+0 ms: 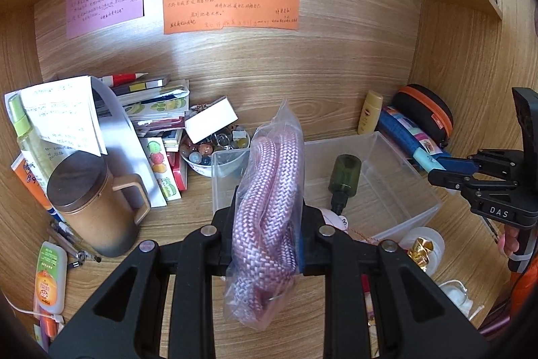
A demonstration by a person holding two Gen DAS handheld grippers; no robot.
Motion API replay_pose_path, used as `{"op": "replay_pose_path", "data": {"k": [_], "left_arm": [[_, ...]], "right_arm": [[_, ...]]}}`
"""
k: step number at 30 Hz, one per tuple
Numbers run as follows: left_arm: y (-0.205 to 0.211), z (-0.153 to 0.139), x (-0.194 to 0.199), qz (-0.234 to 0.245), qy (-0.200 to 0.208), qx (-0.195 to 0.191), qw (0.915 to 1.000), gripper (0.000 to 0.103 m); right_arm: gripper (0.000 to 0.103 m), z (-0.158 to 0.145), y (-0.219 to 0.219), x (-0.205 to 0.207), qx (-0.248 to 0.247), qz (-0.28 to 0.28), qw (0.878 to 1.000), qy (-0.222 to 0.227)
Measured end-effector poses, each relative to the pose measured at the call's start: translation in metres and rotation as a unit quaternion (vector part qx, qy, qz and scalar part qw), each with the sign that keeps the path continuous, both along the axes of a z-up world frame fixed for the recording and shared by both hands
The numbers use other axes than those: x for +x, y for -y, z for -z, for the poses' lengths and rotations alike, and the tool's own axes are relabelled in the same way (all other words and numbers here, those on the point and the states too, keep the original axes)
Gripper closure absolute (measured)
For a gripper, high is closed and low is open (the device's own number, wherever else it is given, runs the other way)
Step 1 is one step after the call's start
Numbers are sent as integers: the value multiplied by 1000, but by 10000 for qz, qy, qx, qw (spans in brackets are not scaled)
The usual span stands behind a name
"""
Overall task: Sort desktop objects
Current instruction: 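Carry the pink rope bag and mint-green tube with both grippers over the clear box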
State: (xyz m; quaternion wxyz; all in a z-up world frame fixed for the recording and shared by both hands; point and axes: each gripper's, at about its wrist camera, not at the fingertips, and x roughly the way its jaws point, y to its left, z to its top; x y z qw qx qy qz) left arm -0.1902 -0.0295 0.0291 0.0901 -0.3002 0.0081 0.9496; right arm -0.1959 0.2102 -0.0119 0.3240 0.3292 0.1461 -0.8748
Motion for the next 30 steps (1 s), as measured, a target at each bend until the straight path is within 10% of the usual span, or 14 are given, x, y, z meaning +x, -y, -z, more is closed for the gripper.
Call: {"op": "replay_pose_path", "data": {"k": [30], "left_arm": [[-11,56,-86,247,956,145,9950,80]], "right_arm": [[80,43,58,-47,937,-479,9932,508]]}}
